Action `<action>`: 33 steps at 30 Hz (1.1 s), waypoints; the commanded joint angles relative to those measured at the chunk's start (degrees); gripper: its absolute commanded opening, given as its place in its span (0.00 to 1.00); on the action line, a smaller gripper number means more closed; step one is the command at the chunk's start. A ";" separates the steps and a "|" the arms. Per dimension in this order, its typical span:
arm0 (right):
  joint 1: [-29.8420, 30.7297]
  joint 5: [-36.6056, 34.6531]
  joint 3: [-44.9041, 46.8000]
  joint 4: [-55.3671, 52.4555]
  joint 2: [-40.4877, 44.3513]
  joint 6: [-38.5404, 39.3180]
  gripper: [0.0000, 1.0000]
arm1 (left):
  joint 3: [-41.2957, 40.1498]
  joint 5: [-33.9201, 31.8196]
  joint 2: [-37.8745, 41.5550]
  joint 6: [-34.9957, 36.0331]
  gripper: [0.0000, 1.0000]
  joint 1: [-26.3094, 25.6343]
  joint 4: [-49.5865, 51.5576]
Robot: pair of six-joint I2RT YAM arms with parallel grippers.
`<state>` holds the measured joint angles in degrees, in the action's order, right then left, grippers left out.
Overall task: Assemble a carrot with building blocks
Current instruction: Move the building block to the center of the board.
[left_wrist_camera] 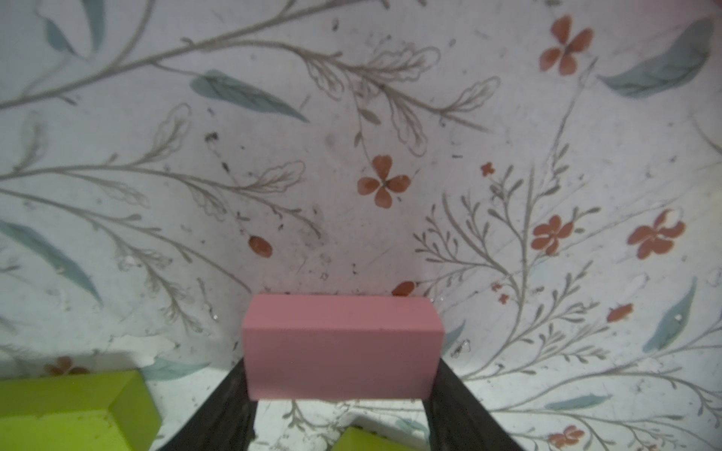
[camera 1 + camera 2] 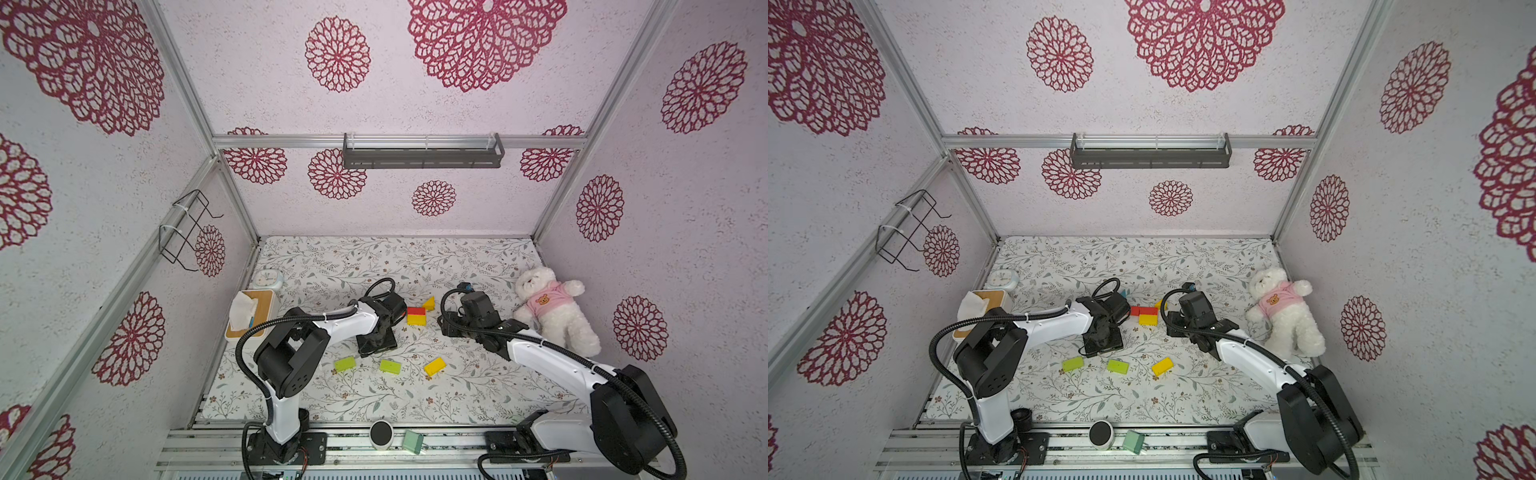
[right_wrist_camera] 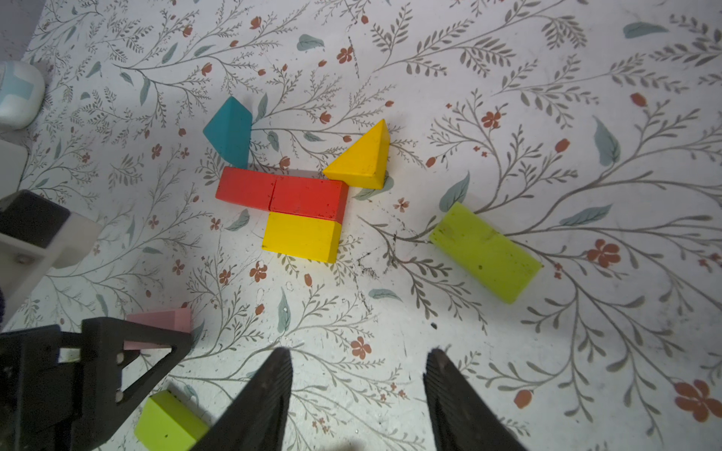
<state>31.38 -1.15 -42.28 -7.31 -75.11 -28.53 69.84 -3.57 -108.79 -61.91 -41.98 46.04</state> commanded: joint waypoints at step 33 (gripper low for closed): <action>-0.39 -1.16 -3.56 -0.69 -1.62 -2.28 0.58 | 17.86 -2.14 -13.19 21.18 0.65 2.60 -2.70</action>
<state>31.27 -1.28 -44.29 -7.60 -76.55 -29.63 86.61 -6.04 -120.64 -42.28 -39.68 44.77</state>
